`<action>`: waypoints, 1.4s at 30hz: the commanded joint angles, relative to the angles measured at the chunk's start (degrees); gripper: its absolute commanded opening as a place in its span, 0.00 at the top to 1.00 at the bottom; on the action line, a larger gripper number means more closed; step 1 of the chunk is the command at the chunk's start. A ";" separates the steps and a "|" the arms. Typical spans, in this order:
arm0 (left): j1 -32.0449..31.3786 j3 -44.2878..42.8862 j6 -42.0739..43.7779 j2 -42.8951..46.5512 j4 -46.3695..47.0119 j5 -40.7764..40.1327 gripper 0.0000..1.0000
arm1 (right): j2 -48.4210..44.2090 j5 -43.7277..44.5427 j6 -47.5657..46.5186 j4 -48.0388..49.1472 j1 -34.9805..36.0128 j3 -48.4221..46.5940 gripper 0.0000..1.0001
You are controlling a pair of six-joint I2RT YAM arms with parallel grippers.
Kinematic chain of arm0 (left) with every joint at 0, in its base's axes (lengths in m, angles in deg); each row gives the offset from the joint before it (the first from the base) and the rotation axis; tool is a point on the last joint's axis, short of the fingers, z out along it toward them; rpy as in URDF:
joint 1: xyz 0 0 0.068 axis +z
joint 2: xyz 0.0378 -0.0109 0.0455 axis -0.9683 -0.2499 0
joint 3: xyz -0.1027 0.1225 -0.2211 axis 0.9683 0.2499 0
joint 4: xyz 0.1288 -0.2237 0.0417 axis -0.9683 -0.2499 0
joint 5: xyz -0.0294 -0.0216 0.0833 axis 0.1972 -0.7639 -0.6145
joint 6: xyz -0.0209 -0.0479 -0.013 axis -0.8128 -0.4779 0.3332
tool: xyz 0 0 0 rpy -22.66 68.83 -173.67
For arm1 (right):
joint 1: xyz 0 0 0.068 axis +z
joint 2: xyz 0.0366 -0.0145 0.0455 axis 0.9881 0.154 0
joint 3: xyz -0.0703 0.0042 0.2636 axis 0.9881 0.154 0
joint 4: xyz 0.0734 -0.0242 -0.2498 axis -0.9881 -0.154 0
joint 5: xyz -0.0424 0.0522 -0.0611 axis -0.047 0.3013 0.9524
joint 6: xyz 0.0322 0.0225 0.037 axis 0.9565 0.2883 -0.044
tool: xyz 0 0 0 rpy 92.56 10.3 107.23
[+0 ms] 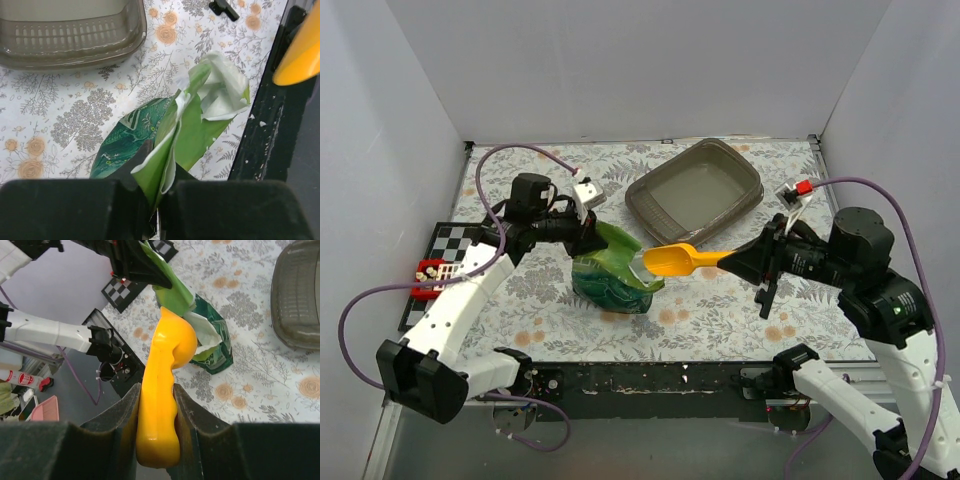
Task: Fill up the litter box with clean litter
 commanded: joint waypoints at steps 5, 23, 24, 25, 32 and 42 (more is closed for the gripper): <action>-1.81 9.42 -5.35 11.77 13.53 -4.83 1.00 | 6.46 2.56 -3.28 -4.23 -0.02 -2.91 0.99; -2.69 25.16 -15.81 31.37 27.16 -10.02 1.00 | 19.29 0.89 -1.61 -3.18 3.75 -4.14 0.99; -2.78 26.30 -15.90 32.25 27.95 -10.37 1.00 | 20.08 1.59 -1.35 -2.92 4.80 -4.23 0.99; -2.69 27.44 -15.90 32.95 28.48 -11.59 1.00 | 21.13 2.21 -1.17 -3.09 5.85 -4.49 0.99; -2.78 30.70 -14.94 38.58 30.07 -14.94 1.00 | 31.15 10.73 -0.38 -6.59 12.98 -10.01 0.99; -3.04 29.21 -14.67 38.15 31.12 -15.65 1.00 | 50.66 23.56 -2.93 -23.73 20.09 -32.87 0.99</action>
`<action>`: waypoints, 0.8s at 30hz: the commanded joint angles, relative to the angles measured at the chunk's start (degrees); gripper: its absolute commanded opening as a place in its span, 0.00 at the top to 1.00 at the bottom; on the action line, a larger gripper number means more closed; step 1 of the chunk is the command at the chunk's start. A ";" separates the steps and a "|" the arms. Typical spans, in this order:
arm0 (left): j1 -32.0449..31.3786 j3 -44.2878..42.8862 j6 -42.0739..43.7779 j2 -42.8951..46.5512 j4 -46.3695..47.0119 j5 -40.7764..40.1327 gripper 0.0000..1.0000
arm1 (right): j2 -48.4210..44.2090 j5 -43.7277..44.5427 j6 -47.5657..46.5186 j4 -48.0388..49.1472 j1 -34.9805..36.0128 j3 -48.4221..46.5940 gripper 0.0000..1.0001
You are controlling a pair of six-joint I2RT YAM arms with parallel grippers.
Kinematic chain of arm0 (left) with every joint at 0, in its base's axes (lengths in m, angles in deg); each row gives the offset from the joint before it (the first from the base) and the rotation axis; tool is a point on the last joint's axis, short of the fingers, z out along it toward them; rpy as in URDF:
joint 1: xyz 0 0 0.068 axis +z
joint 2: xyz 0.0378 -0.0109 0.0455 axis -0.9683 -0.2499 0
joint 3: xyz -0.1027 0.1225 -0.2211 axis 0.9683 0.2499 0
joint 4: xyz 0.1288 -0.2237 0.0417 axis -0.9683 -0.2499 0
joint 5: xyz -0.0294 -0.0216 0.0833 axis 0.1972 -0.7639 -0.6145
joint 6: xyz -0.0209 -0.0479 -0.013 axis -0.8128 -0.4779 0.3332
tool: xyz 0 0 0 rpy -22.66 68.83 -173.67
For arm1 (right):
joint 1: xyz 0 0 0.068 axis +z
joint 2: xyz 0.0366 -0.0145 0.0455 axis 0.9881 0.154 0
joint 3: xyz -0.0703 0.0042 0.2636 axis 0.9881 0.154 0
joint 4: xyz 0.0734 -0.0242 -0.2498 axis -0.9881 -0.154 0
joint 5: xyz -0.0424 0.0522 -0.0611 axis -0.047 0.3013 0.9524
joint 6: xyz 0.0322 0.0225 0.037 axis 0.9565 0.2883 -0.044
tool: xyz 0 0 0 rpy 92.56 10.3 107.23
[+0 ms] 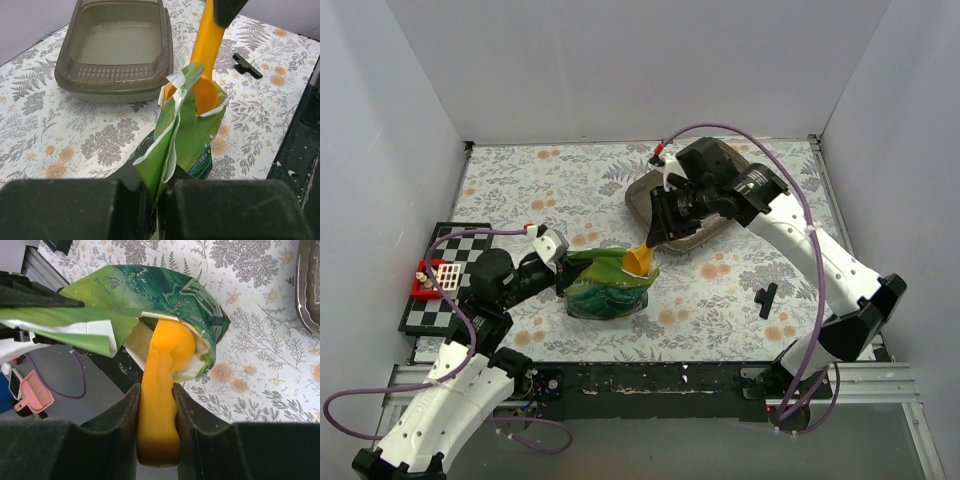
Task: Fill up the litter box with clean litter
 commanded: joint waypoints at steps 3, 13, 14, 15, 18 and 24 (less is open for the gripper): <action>-0.05 -1.91 0.59 -0.37 4.24 -3.54 1.00 | 9.31 11.82 -2.67 -11.34 4.17 -8.39 0.99; -0.31 -1.29 3.22 -0.19 4.42 -10.57 1.00 | 2.92 4.02 3.47 9.54 3.74 17.23 0.99; -0.31 -1.73 3.92 -0.28 3.81 -11.36 1.00 | 0.90 1.83 5.05 12.89 3.22 21.36 0.99; -0.31 -2.08 4.88 -0.37 3.19 -12.67 1.00 | -0.77 0.15 6.72 17.10 2.43 25.14 0.99; -0.31 -3.05 7.52 -0.20 2.05 -16.37 1.00 | -6.84 -4.94 12.00 29.84 0.23 37.88 0.99; -0.31 -5.42 14.55 -0.89 0.29 -20.59 1.00 | -9.67 -16.03 24.74 55.35 0.39 56.28 0.99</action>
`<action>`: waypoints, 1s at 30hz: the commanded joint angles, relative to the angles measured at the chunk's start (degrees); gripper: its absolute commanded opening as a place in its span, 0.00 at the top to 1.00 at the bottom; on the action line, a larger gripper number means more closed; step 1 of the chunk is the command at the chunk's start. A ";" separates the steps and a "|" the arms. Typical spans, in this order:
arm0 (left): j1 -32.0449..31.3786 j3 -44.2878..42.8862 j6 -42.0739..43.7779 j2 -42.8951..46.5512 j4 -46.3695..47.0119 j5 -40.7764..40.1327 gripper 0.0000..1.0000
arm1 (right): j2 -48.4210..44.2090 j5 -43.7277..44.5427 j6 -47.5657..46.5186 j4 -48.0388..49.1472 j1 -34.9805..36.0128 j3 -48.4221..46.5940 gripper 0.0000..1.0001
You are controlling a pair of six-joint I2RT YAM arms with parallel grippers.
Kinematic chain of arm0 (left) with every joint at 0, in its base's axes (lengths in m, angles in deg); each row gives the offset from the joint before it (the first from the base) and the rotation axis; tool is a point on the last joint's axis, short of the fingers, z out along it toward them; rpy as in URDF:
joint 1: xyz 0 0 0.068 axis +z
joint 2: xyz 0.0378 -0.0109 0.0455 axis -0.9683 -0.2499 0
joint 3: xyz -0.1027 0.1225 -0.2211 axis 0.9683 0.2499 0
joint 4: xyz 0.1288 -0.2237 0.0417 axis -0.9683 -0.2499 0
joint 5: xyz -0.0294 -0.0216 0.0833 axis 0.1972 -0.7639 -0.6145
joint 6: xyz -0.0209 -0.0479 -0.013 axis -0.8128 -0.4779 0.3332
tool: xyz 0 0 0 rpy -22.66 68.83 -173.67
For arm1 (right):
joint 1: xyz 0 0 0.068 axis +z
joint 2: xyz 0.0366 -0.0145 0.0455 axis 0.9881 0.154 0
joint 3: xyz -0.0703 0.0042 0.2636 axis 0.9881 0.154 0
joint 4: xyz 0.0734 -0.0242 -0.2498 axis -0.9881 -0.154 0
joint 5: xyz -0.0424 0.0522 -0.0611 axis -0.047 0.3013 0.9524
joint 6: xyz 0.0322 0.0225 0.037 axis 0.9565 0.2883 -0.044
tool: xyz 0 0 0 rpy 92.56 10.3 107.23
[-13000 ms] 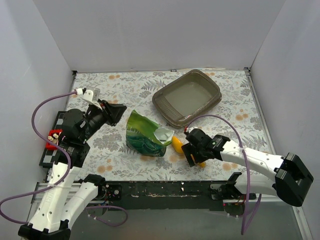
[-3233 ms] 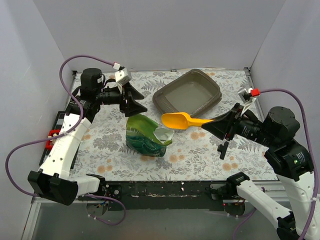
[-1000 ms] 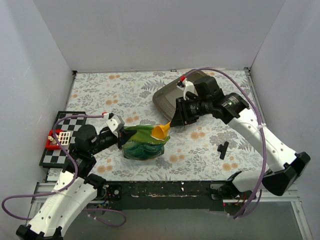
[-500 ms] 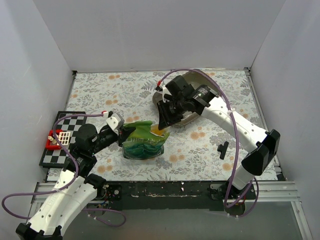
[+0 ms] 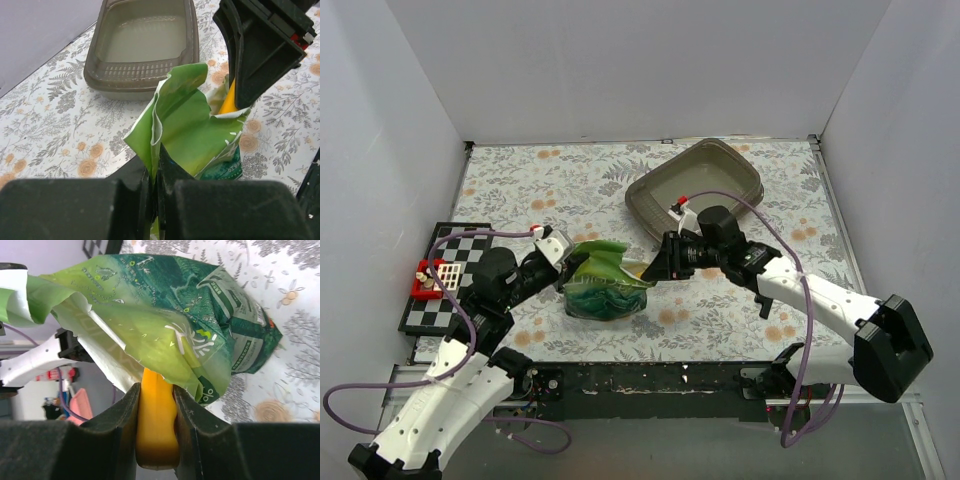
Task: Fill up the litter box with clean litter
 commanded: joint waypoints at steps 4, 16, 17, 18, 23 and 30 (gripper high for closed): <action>1.70 -5.25 10.59 -1.27 -0.55 -13.70 1.00 | 5.11 -7.88 14.31 23.55 3.33 12.79 0.99; 1.70 -9.83 3.23 -7.70 -7.32 -1.21 1.00 | 17.60 -11.85 29.43 58.72 6.94 13.58 0.99; 1.70 -9.22 2.17 -6.82 -6.97 -0.34 1.00 | 17.69 -11.93 29.70 60.04 6.94 13.76 0.99; 1.70 -8.43 0.85 -5.86 -6.27 0.10 1.00 | 17.60 -11.85 30.05 61.28 6.85 13.93 0.99; 1.70 -2.46 -4.60 -0.32 -3.28 5.28 1.00 | 15.85 -12.20 32.07 65.67 5.98 15.69 0.99; 1.70 3.62 -7.33 0.66 -2.84 9.16 1.00 | 7.77 -12.98 33.04 67.44 1.24 22.54 0.99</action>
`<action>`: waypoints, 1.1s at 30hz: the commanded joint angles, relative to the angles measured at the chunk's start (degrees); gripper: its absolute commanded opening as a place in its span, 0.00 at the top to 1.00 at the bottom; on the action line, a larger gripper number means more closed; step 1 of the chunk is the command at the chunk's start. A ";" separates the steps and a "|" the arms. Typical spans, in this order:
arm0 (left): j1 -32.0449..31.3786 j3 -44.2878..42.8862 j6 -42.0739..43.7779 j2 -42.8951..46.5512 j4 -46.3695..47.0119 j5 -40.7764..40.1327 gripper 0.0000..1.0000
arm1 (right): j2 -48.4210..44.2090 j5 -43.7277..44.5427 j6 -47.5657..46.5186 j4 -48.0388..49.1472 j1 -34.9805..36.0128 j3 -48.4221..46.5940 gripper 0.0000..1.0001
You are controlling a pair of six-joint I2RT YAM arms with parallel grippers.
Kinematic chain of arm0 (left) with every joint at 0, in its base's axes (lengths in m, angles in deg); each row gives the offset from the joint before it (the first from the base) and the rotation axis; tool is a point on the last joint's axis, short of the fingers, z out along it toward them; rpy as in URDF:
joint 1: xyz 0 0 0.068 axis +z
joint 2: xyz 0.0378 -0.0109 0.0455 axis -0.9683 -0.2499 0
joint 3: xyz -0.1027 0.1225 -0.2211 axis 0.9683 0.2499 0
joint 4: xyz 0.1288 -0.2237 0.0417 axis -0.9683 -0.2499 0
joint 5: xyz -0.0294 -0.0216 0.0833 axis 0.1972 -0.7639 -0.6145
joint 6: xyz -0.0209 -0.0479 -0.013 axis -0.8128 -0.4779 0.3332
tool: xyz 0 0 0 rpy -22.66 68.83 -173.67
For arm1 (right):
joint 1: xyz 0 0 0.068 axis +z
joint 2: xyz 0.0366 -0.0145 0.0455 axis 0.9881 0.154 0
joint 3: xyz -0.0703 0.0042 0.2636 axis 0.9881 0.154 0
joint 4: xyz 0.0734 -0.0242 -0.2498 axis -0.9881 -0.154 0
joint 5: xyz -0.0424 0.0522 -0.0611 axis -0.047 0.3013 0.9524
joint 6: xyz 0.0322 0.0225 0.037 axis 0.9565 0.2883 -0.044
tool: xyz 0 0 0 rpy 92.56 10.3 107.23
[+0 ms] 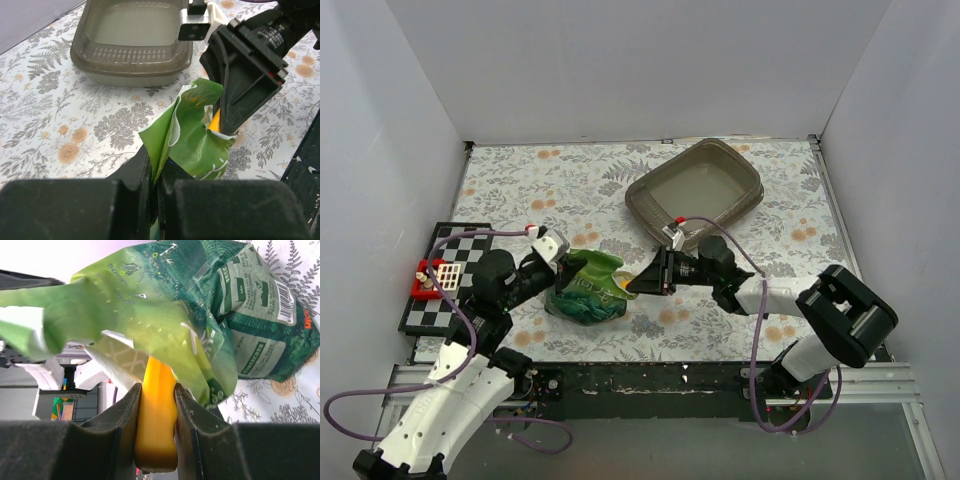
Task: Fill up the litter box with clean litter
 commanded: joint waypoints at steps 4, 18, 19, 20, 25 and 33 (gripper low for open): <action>-0.23 3.98 -2.59 -0.24 0.66 5.75 1.00 | -12.37 -6.45 2.59 6.39 -4.75 5.31 0.99; -0.23 5.29 -3.90 0.55 3.29 5.75 1.00 | -23.97 -6.81 6.28 2.43 -11.17 11.64 0.99; -0.23 5.64 -4.08 0.38 3.47 5.75 1.00 | -25.11 -6.46 6.46 1.38 -11.61 11.82 0.99; -0.23 5.82 -4.25 0.20 3.56 5.75 1.00 | -26.17 -6.19 6.54 0.15 -11.96 11.91 0.99; -0.23 6.35 -4.43 -0.67 4.35 5.40 1.00 | -30.74 -5.22 4.71 -10.37 -13.98 10.95 0.99; -0.40 4.60 -4.43 -6.03 7.77 9.43 1.00 | -34.09 -4.43 -1.02 -23.86 -16.62 8.47 0.99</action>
